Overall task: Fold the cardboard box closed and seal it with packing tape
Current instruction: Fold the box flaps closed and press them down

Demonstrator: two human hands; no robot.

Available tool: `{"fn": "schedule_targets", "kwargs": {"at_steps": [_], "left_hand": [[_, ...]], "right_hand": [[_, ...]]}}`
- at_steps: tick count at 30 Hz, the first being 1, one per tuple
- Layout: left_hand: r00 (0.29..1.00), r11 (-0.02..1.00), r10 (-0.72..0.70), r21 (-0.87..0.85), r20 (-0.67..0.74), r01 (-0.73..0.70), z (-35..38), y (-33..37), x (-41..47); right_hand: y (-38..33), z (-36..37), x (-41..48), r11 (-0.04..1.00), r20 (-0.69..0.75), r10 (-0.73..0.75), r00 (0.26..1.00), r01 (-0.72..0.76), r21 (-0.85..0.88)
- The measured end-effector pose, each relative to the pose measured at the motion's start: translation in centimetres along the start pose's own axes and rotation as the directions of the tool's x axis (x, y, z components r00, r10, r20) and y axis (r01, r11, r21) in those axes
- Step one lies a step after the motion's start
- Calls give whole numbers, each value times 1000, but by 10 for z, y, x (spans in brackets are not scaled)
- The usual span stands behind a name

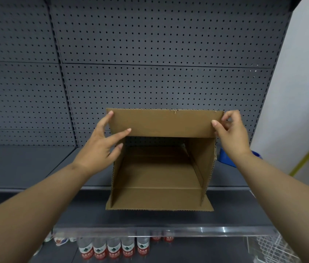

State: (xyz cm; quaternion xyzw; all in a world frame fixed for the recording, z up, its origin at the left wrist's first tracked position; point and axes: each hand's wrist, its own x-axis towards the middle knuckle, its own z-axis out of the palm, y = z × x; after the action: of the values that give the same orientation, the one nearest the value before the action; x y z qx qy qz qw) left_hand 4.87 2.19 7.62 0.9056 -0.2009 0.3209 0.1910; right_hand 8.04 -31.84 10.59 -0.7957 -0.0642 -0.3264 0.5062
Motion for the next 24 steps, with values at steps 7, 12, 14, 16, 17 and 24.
{"fn": "schedule_targets", "kwargs": {"at_steps": [7,12,14,16,17,24], "left_hand": [[999,997,-52,64,-14,52,9,1,8],[995,993,-87,74,-45,91,20,-8,-3],[993,993,-88,76,-73,94,24,-11,-7],[993,994,-52,95,-104,62,28,-13,-7],[992,992,-31,116,-121,45,31,-13,-6],[897,937,-311,-258,-314,235,50,9,3]], "right_hand": [[11,-12,3,911,266,-242,933,313,-269],[29,-24,-9,809,546,-138,827,412,-420],[31,-19,-11,823,521,-155,840,401,-402],[32,-13,-14,822,451,-196,871,397,-409],[33,-10,-17,821,406,-204,891,382,-425],[53,21,-39,827,216,-217,952,297,-477]]}}
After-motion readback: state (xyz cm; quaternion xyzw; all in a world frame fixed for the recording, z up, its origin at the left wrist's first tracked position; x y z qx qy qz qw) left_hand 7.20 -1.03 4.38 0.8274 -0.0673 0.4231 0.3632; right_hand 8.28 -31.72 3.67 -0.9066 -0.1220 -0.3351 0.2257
